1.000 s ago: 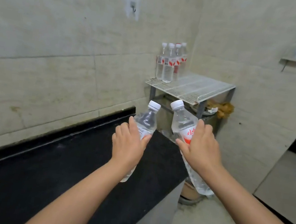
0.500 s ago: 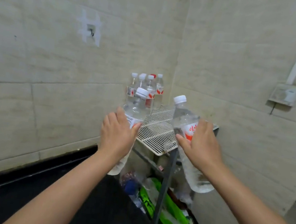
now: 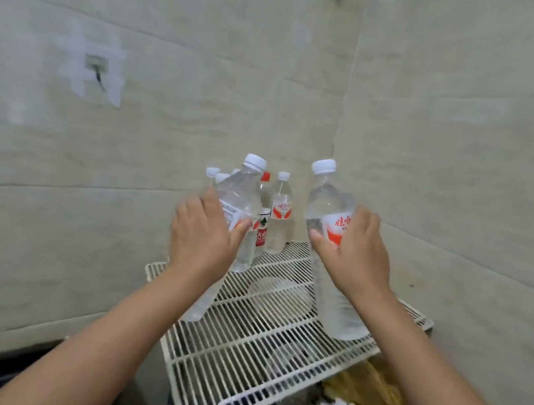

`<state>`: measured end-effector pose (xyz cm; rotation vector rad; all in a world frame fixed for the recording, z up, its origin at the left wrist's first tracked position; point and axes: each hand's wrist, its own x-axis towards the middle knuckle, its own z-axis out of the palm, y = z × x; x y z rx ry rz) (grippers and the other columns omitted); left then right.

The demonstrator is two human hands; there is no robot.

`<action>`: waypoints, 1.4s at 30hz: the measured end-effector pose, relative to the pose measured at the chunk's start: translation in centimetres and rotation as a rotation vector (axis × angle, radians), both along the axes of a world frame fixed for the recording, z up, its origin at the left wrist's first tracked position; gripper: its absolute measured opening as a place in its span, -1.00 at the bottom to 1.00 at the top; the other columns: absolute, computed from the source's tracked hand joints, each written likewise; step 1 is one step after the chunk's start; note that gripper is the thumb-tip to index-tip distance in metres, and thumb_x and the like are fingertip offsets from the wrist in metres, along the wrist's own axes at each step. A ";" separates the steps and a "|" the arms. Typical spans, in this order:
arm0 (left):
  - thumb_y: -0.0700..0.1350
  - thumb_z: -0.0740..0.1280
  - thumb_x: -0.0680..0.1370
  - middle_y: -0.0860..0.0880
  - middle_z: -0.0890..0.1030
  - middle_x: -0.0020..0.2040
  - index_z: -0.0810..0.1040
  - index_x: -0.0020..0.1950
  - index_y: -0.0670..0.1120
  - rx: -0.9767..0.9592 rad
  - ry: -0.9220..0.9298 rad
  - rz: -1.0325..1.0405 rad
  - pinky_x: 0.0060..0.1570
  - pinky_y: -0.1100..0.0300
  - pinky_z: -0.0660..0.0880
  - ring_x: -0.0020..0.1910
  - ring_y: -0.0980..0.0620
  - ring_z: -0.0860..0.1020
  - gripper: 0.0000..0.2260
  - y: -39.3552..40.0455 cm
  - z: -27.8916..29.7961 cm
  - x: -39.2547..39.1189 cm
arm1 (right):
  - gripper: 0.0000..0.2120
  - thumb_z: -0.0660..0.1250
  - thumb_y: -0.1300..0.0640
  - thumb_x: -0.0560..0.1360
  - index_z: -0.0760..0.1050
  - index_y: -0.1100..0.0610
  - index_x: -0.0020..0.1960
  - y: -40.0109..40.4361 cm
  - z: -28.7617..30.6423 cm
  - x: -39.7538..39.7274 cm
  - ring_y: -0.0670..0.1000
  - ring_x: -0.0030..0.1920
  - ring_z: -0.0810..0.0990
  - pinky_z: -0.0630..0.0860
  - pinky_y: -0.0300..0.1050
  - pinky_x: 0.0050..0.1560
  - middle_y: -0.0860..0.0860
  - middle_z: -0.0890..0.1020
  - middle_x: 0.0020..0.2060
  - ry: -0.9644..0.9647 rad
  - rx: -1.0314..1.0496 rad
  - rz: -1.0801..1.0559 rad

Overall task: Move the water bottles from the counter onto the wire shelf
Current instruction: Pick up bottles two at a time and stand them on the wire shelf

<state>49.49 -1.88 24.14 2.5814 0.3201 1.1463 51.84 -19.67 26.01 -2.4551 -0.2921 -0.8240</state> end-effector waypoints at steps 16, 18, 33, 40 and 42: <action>0.13 0.34 0.47 -0.27 0.54 0.00 0.36 0.30 -0.35 -0.136 0.019 0.303 -0.06 -0.02 0.51 -0.05 -0.24 0.54 -0.37 -8.1 -3.5 18.9 | -0.35 0.34 -0.05 0.44 0.20 0.31 0.33 -1.7 -4.4 22.2 0.24 0.17 0.46 0.44 0.04 0.07 0.23 0.41 0.21 0.074 0.048 0.361; 0.16 0.28 0.49 -0.26 0.56 -0.08 0.41 0.24 -0.35 -0.165 0.009 0.340 -0.16 0.01 0.55 -0.15 -0.23 0.57 -0.40 -8.2 -4.0 20.0 | -0.34 0.34 -0.03 0.44 0.18 0.32 0.34 -1.5 -4.9 23.5 0.25 0.20 0.44 0.43 0.06 0.10 0.25 0.39 0.22 0.102 0.071 0.367; 0.07 0.20 0.57 -0.27 0.24 0.39 -0.02 0.50 -0.27 -0.332 0.057 0.209 0.39 -0.01 0.22 0.37 -0.19 0.24 -0.32 -7.9 -7.5 18.9 | -0.33 0.38 0.04 0.43 0.13 0.24 0.38 -4.3 -7.7 25.6 0.16 0.19 0.47 0.42 -0.07 0.07 0.19 0.36 0.28 0.205 0.231 0.519; 0.05 0.17 0.59 -0.18 0.19 0.47 -0.03 0.52 -0.19 -0.365 0.137 0.102 0.44 0.02 0.17 0.46 -0.12 0.16 -0.37 -6.9 -7.3 18.2 | -0.34 0.35 0.13 0.45 0.09 0.28 0.41 -4.5 -8.2 24.8 0.12 0.18 0.43 0.34 -0.15 0.07 0.23 0.36 0.25 0.185 0.252 0.617; 0.05 0.17 0.59 -0.17 0.17 0.49 -0.04 0.52 -0.19 -0.361 0.158 0.093 0.45 0.03 0.16 0.48 -0.11 0.15 -0.36 -6.9 -7.1 18.2 | -0.34 0.35 0.12 0.46 0.08 0.27 0.41 -4.2 -8.3 24.9 0.06 0.14 0.42 0.33 -0.17 0.06 0.22 0.35 0.25 0.188 0.260 0.639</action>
